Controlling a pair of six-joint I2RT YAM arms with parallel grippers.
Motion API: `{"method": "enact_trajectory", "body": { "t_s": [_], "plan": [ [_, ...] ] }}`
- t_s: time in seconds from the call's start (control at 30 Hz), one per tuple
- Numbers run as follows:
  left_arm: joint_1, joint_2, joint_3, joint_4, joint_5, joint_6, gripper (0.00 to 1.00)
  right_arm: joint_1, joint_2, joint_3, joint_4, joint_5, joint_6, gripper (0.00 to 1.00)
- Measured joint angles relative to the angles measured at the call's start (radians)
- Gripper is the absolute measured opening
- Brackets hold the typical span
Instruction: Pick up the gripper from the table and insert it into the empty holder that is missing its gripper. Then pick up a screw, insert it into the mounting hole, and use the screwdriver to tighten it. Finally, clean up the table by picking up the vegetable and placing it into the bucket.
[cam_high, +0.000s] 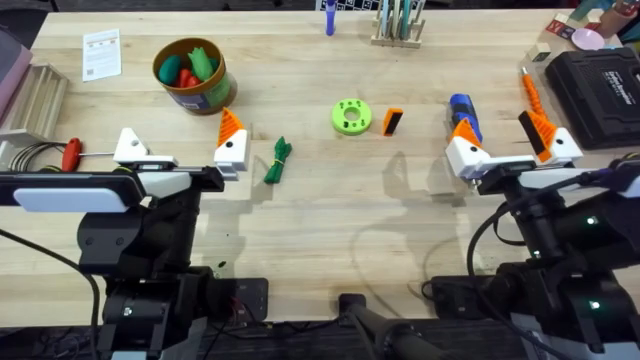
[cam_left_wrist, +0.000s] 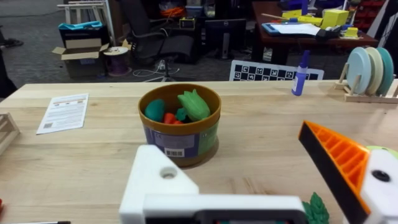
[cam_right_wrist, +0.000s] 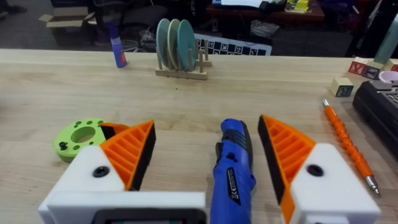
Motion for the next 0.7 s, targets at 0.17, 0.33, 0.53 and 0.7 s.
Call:
{"method": "enact_trajectory", "body": {
  "t_s": [0.17, 0.33, 0.53, 0.7],
  "plan": [
    [0.000, 0.000, 0.000, 0.000, 0.000, 0.000, 0.985, 0.000, 0.000, 0.000, -0.001, 0.000, 0.000, 0.991],
    [0.000, 0.000, 0.000, 0.001, 0.000, 0.000, 0.985, 0.000, 0.000, 0.000, 0.004, 0.000, 0.000, 0.991],
    [0.000, 0.000, 0.004, 0.056, -0.021, 0.000, 0.985, 0.000, 0.000, 0.004, 0.058, -0.019, 0.059, 0.992],
    [0.000, 0.007, 0.121, -0.090, -0.026, -0.001, 0.985, 0.000, 0.004, 0.095, 0.033, -0.030, 0.112, 0.991]
  ]
}}
